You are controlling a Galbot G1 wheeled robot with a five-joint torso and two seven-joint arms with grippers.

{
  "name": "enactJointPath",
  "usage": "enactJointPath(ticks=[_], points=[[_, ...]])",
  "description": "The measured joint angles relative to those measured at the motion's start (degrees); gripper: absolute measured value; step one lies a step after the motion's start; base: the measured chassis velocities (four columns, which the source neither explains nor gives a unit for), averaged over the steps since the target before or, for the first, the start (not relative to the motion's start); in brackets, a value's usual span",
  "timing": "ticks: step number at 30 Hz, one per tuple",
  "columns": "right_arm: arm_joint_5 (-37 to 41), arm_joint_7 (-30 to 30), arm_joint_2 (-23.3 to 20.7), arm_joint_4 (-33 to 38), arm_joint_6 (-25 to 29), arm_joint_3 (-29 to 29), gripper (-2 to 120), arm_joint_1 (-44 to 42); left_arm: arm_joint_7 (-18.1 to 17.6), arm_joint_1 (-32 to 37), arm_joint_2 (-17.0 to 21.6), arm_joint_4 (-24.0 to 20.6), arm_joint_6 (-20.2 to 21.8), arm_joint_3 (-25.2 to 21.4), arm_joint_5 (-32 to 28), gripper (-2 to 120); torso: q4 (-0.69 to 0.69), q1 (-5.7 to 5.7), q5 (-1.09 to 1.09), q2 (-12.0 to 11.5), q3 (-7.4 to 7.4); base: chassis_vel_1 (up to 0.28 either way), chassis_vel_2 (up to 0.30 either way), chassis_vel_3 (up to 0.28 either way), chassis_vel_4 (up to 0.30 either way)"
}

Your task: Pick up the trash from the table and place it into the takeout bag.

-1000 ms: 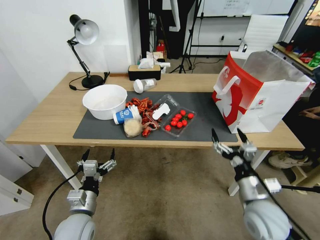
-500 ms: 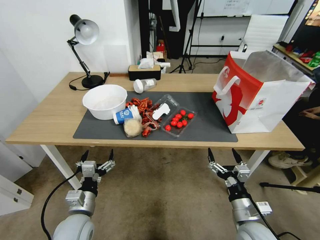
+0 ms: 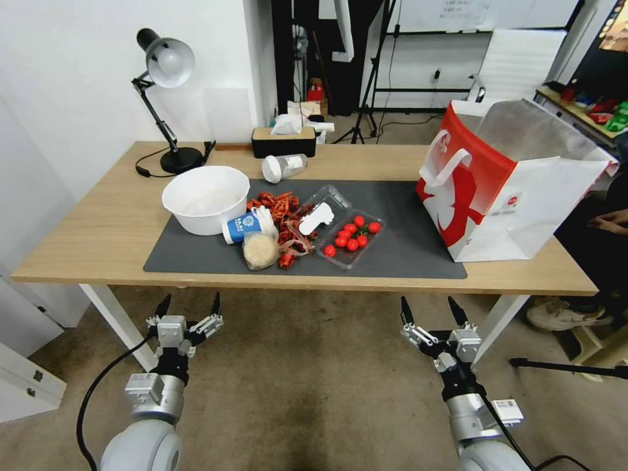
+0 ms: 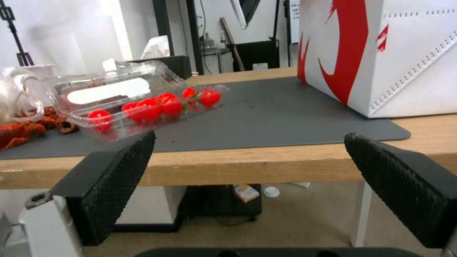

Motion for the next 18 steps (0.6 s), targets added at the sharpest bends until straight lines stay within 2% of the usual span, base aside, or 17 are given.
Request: enactJointPath(ticks=[4, 5, 6, 8, 9, 11, 15, 18], points=[[0.11, 0.76, -0.44, 0.41, -0.67, 0.02, 100, 0.22, 0.8, -2.04, 2.72, -1.05, 2.37, 0.15, -5.81, 100, 0.0, 0.0, -0.01, 0.0, 0.0, 0.0, 0.0, 0.0, 0.0], [0.17, 0.98, -0.75, 0.69, -0.93, 0.09, 100, 0.32, 1.15, -3.38, 4.68, -1.7, 3.72, 0.34, -8.4, 100, 0.01, 0.0, 0.0, 0.0, 0.0, 0.0, 0.0, 0.0, 0.0], [0.17, 0.98, -0.75, 0.69, -0.93, 0.09, 100, 0.32, 1.15, -3.38, 4.68, -1.7, 3.72, 0.34, -8.4, 100, 0.01, 0.0, 0.0, 0.0, 0.0, 0.0, 0.0, 0.0, 0.0], [0.34, 1.4, -1.22, 1.33, -1.51, 0.26, 100, 0.43, 1.32, -6.54, 8.61, -2.72, 6.23, 1.01, -12.94, 100, 0.0, 0.0, 0.0, 0.0, 0.0, 0.0, 0.0, 0.0, 0.0], [0.34, 1.4, -1.22, 1.33, -1.51, 0.26, 100, 0.43, 1.32, -6.54, 8.61, -2.72, 6.23, 1.01, -12.94, 100, 0.0, 0.0, 0.0, 0.0, 0.0, 0.0, 0.0, 0.0, 0.0], [0.37, 1.76, -1.41, 1.9, -2.02, 0.46, 100, 0.49, 0.89, -11.5, 12.64, -2.72, 8.33, 2.92, -17.88, 100, 0.0, 0.0, 0.0, 0.0, 0.0, 0.0, 0.0, 0.0, 0.0], [0.3, 1.92, -1.36, 2.24, -2.28, 0.6, 100, 0.32, 0.33, -14.85, 14.88, -2.16, 9.67, 5.21, -20.96, 100, -0.02, 0.01, 0.01, 0.0, 0.01, 0.0, 0.0, 0.0, 0.0], [0.14, 1.94, -1.29, 2.62, -2.49, 1.01, 100, -0.14, -0.05, -18.2, 17.36, -2.09, 12.08, 9.74, -26.1, 100, 0.0, 0.0, 0.01, 0.0, 0.0, 0.0, 0.0, 0.0, 0.0]])
